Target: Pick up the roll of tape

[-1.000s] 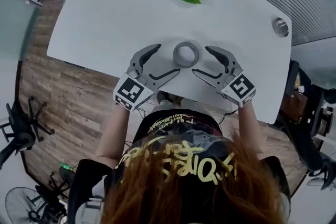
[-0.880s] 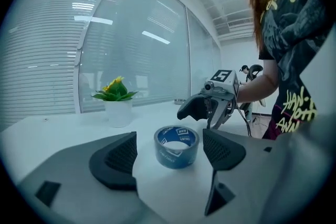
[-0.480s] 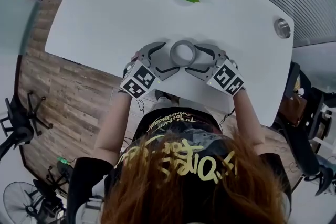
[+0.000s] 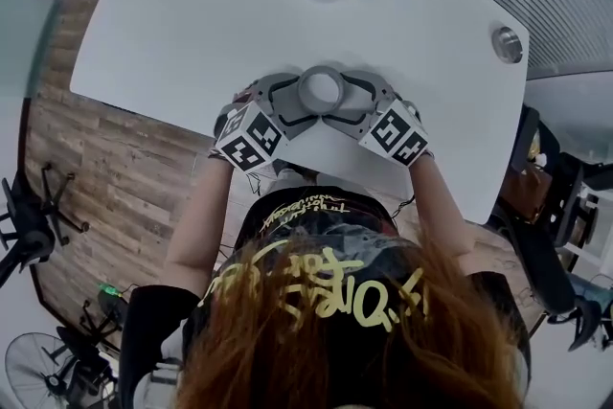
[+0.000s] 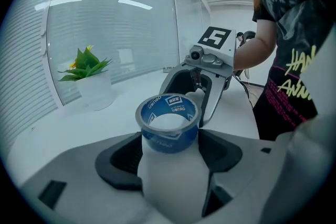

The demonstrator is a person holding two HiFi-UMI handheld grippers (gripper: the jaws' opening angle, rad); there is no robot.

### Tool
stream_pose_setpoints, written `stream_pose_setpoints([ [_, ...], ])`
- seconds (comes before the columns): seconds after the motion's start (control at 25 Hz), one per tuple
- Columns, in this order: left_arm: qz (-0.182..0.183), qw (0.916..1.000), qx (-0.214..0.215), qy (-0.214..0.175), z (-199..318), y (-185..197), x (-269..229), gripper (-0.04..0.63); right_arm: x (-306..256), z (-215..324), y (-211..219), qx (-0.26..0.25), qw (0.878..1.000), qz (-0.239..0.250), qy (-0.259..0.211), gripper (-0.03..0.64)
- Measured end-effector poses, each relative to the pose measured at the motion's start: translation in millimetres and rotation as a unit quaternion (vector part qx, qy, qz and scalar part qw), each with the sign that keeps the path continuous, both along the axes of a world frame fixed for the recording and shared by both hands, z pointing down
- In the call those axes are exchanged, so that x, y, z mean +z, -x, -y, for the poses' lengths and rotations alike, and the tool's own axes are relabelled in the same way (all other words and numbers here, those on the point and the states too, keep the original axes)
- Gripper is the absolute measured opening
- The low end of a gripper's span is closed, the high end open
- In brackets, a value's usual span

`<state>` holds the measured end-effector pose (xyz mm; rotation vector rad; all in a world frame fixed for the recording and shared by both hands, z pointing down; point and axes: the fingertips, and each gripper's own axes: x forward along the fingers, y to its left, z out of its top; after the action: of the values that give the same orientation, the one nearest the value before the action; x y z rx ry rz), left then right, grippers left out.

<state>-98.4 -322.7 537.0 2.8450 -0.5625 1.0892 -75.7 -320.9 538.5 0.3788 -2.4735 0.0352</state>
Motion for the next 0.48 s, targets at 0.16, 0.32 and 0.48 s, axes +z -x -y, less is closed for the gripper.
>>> stream_pose_setpoints([
  [0.16, -0.001, 1.0, 0.002, -0.001, 1, -1, 1, 0.328, 2, 1, -2, 0.002, 1.0, -0.004, -0.002, 0.336],
  [0.32, -0.004, 1.0, 0.0, -0.003, 1, -1, 0, 0.324, 0, 2, -2, 0.006, 1.0, -0.001, -0.003, 0.336],
  [0.48, -0.025, 0.9997, -0.008, 0.0, 0, 1, -6, 0.319, -10, 2, -1, 0.003, 1.0, 0.001, -0.016, 0.336],
])
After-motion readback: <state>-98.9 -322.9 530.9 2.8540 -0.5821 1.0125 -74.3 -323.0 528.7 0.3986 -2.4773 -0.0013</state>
